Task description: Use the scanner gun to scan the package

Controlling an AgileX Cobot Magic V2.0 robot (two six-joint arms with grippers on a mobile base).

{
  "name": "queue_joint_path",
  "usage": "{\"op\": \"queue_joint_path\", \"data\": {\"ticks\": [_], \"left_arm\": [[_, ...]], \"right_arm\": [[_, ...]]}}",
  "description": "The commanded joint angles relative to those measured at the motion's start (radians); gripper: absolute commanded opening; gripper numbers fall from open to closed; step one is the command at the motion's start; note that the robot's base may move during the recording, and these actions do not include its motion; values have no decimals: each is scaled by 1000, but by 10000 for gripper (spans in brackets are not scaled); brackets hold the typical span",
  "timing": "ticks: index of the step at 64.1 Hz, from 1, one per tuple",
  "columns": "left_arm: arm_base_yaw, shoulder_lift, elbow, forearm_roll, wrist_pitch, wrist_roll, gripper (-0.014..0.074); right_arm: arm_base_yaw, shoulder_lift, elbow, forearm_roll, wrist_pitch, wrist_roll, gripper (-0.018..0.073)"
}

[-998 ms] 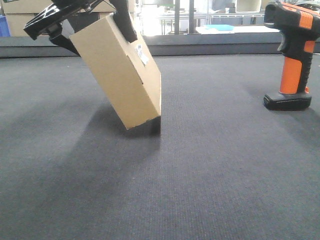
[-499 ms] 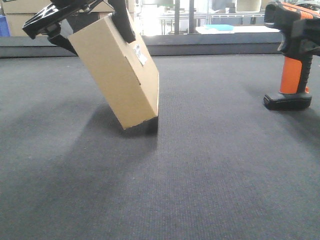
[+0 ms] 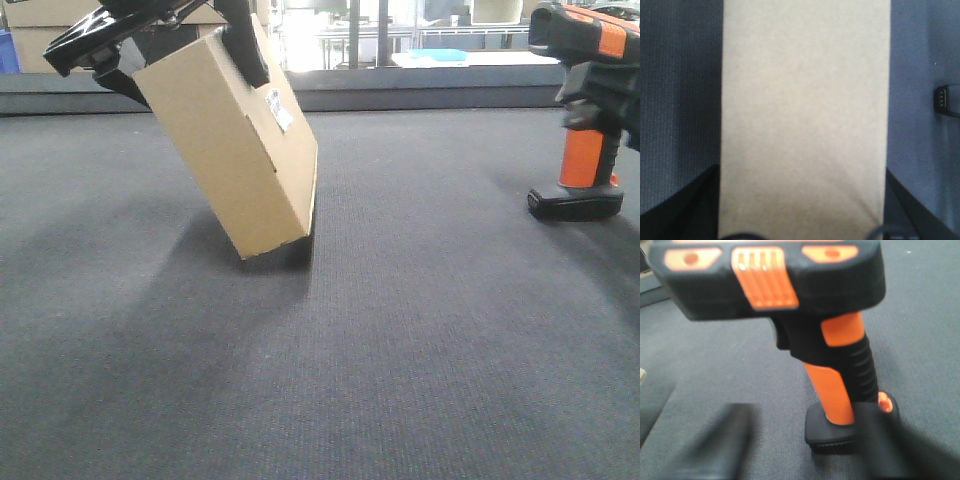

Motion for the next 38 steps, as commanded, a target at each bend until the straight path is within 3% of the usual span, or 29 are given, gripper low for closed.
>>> {"op": "queue_joint_path", "data": {"ticks": [1,3,13,28,38], "left_arm": [[-6,-6,-1,1,-16,8,-111],[-6,-6,-1,1,-16,8,-111],[-6,-6,-1,1,-16,8,-111],[-6,-6,-1,1,-16,8,-111],[-6,-6,-1,1,-16,8,-111]], "right_arm": [[2,26,-12,13,-41,3,542],[2,40,-16,16,-41,4,578],[2,99,-50,43,-88,4,568],[2,186,-83,58,-268,4,568],[2,228,-105,63,-289,4,568]]}}
